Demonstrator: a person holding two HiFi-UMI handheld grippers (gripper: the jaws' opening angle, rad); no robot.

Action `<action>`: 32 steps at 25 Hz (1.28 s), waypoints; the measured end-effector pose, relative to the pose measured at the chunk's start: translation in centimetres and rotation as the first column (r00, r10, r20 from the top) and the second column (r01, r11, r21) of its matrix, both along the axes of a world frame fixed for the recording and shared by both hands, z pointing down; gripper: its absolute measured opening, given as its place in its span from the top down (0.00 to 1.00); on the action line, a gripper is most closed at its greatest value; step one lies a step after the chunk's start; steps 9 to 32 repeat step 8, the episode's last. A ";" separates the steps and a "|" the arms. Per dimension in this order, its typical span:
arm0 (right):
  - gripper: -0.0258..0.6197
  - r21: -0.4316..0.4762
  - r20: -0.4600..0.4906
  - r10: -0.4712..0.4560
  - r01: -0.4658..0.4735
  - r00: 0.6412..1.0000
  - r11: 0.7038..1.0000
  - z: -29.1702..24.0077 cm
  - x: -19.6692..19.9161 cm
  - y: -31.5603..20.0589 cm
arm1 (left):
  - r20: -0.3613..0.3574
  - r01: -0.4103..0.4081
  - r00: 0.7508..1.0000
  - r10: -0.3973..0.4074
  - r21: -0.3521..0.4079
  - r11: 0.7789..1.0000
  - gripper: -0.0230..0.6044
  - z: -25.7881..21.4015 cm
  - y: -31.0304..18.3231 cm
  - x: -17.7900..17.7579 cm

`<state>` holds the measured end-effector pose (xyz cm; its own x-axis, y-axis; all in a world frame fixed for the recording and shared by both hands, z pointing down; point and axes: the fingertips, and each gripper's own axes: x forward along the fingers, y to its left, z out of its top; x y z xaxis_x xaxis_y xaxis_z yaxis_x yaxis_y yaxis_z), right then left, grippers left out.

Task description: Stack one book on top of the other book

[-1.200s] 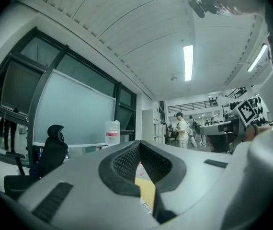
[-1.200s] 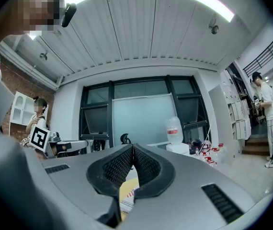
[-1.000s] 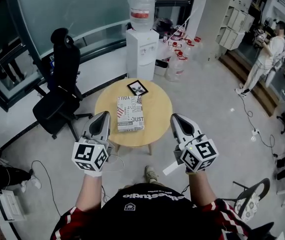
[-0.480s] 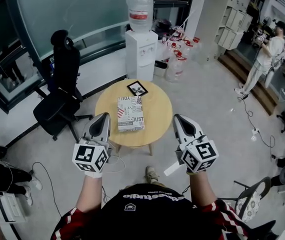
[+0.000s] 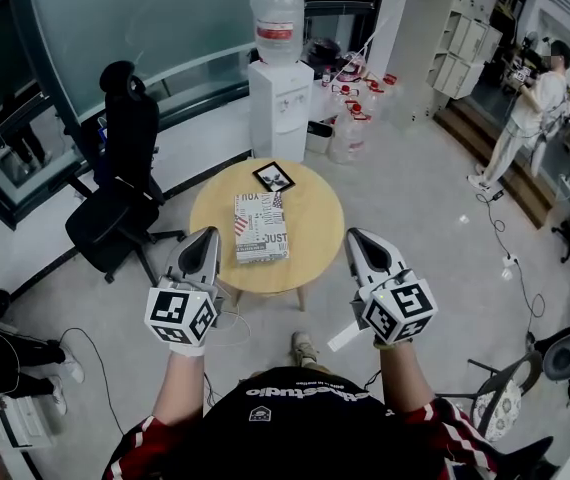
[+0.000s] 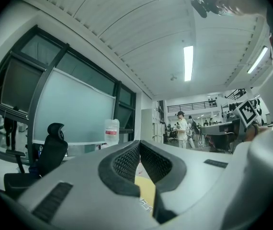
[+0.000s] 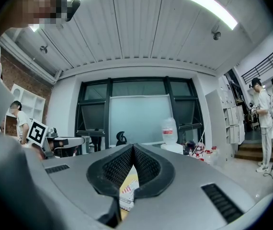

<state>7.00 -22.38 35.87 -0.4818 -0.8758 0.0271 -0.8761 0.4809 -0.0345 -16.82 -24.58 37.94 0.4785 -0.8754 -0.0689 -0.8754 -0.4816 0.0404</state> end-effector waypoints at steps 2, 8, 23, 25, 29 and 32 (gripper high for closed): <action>0.92 0.000 -0.001 0.002 -0.002 1.000 1.000 -0.2 -0.2 -0.1 | 0.000 -0.007 1.000 0.007 -0.001 1.000 0.94 -0.1 -0.1 -0.1; 0.92 -0.006 -0.003 0.003 -0.003 1.000 1.000 -0.4 -0.2 -0.2 | 0.006 -0.022 1.000 0.022 0.002 1.000 0.94 -0.3 -0.3 0.2; 0.92 -0.006 -0.003 0.003 -0.003 1.000 1.000 -0.4 -0.2 -0.2 | 0.006 -0.022 1.000 0.022 0.002 1.000 0.94 -0.3 -0.3 0.2; 0.92 -0.006 -0.003 0.003 -0.003 1.000 1.000 -0.4 -0.2 -0.2 | 0.006 -0.022 1.000 0.022 0.002 1.000 0.94 -0.3 -0.3 0.2; 0.92 -0.006 -0.003 0.003 -0.003 1.000 1.000 -0.4 -0.2 -0.2 | 0.006 -0.022 1.000 0.022 0.002 1.000 0.94 -0.3 -0.3 0.2; 0.92 -0.006 -0.003 0.003 -0.003 1.000 1.000 -0.4 -0.2 -0.2 | 0.006 -0.022 1.000 0.022 0.002 1.000 0.94 -0.3 -0.3 0.2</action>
